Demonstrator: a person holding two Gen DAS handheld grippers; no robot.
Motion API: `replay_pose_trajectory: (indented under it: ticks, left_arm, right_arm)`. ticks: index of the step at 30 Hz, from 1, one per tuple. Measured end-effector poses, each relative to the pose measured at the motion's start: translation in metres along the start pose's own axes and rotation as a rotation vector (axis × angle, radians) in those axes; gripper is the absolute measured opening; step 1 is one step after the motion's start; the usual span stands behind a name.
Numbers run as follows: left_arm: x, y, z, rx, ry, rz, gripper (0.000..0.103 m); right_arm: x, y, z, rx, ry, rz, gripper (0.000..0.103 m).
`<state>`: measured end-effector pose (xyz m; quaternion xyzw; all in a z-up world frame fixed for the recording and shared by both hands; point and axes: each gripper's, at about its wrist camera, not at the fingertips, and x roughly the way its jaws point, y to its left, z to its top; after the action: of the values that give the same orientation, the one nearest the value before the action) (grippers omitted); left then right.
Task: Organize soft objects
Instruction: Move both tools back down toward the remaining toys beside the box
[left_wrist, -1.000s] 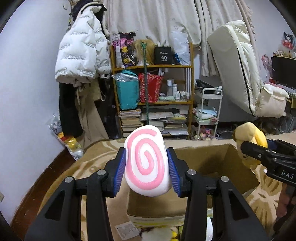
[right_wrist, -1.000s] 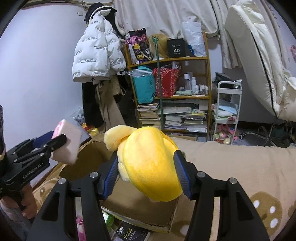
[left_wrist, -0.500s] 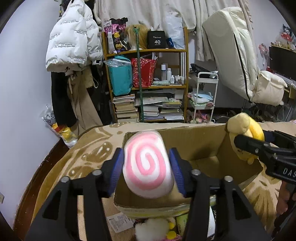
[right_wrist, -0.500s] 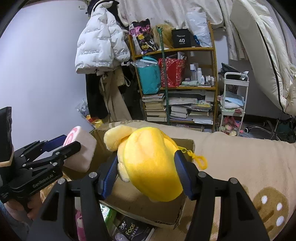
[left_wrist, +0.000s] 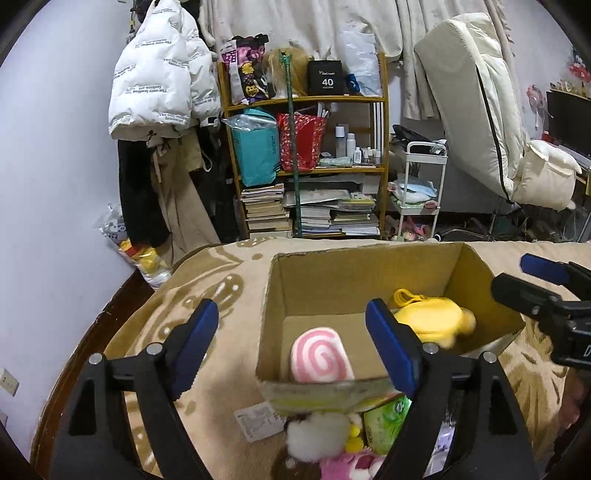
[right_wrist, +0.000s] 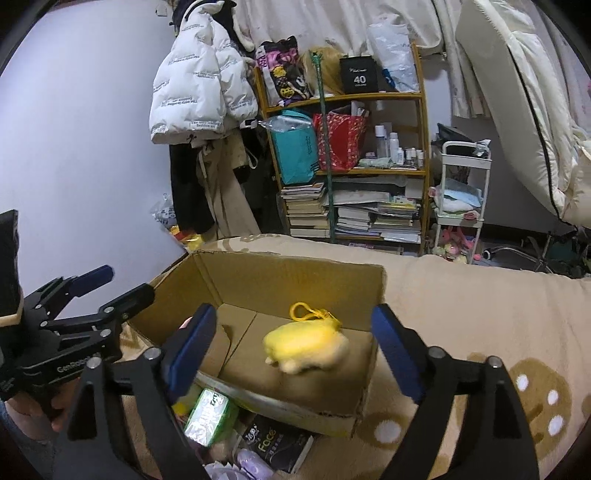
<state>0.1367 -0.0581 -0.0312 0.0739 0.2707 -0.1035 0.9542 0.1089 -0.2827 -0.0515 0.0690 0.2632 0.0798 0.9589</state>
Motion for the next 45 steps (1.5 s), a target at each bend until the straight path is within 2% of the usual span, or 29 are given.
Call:
replay_pose_trajectory:
  ticks: [2,3,5,12,16,22,28,31,33,45]
  left_arm:
    - [-0.005,0.002,-0.003,-0.003,0.014,0.009,0.085]
    - [-0.006,0.003,-0.005,-0.001,0.018,0.017,0.090]
    - [-0.012,0.004,-0.007,0.012,0.016,0.045,0.095]
    - [-0.031,0.007,-0.016,0.026,0.041,0.076,0.100]
    - [-0.041,0.014,-0.022,-0.013,0.082,0.065,0.100]
    - [-0.058,0.022,-0.030,-0.044,0.114,0.069,0.100]
    - [-0.066,0.023,-0.038,-0.066,0.213,0.049,0.100]
    - [-0.069,0.027,-0.042,-0.098,0.237,0.003,0.100]
    - [-0.071,0.027,-0.043,-0.095,0.235,0.000,0.100]
    - [-0.048,0.014,-0.053,-0.066,0.299,-0.021,0.100]
  right_arm:
    - [-0.006,-0.001,-0.002,0.015,-0.005,-0.007,0.099]
    - [-0.008,-0.003,-0.002,0.026,-0.006,-0.013,0.103]
    - [-0.013,-0.005,-0.003,0.046,-0.004,-0.020,0.103]
    - [-0.031,-0.010,-0.007,0.082,-0.002,-0.026,0.103]
    - [-0.040,-0.010,-0.011,0.098,-0.001,-0.021,0.103]
    - [-0.050,-0.004,-0.022,0.088,0.047,-0.012,0.103]
    - [-0.056,0.002,-0.032,0.073,0.114,-0.006,0.103]
    - [-0.059,0.006,-0.037,0.059,0.136,-0.003,0.103]
    - [-0.059,0.010,-0.039,0.054,0.145,0.007,0.103]
    - [-0.041,0.031,-0.058,-0.033,0.251,0.018,0.103]
